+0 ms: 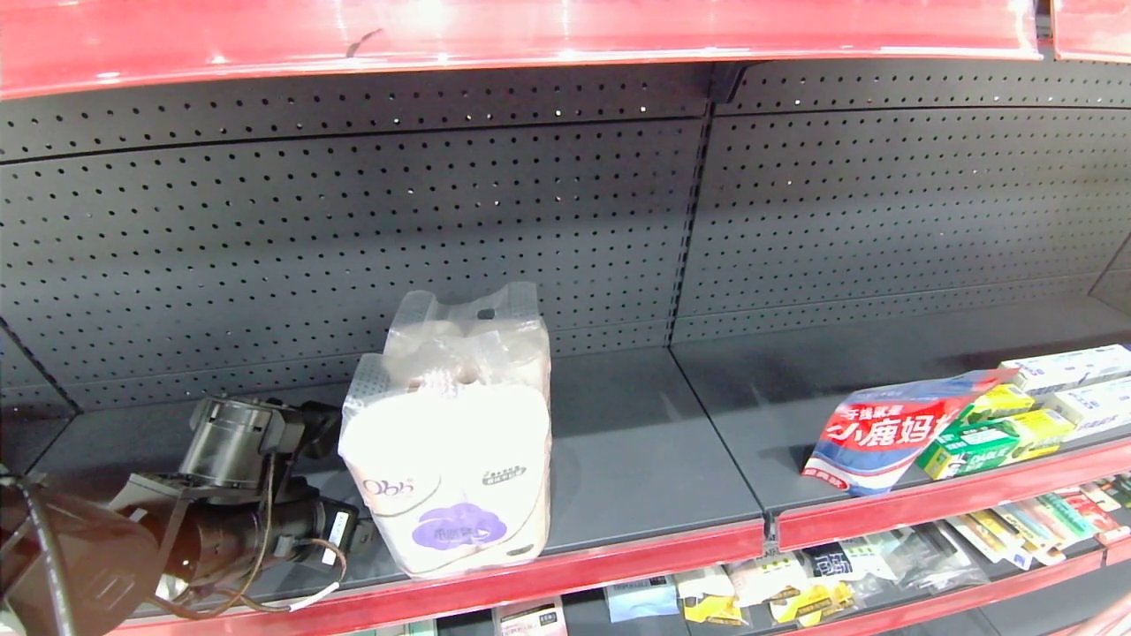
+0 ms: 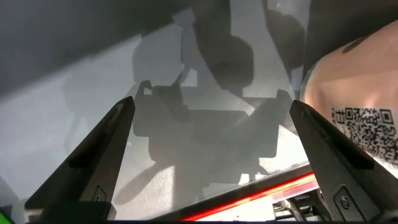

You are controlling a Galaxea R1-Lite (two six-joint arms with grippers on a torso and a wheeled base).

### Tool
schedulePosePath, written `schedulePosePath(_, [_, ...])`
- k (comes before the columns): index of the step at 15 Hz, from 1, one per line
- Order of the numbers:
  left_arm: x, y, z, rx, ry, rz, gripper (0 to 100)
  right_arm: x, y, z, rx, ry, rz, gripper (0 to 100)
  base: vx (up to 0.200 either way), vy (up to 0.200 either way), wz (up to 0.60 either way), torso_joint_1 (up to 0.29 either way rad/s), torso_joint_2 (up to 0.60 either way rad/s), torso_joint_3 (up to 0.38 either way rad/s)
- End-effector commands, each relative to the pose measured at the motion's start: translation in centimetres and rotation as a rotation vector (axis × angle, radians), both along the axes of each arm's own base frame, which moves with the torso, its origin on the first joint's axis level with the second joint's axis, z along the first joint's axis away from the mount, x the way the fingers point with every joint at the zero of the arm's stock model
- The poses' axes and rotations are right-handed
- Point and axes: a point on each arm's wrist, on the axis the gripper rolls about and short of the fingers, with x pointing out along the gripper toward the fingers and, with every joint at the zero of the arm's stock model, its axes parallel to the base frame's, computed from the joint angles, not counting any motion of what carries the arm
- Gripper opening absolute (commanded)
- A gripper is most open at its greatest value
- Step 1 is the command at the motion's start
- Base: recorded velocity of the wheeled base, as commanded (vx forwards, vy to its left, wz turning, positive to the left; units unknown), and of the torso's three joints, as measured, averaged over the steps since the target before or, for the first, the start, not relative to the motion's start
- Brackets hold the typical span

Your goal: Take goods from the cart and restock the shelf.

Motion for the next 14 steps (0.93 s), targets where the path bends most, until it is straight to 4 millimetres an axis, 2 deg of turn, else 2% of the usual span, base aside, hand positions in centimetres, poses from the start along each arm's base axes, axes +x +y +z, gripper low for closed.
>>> schedulePosePath(1, [0.15,-0.06,0.04,-0.002,-0.003,0.0,100,0.01,0.0,0.01,0.0,0.001,0.001,100,0.0,0.0,0.0,0.0,0.0,0.0])
schedulePosePath(14, [0.69,-0.79,0.25,-0.006,-0.018,-0.021,100,0.01,0.0,0.01,0.0,0.001,0.001,100,0.0,0.0,0.0,0.0,0.0,0.0])
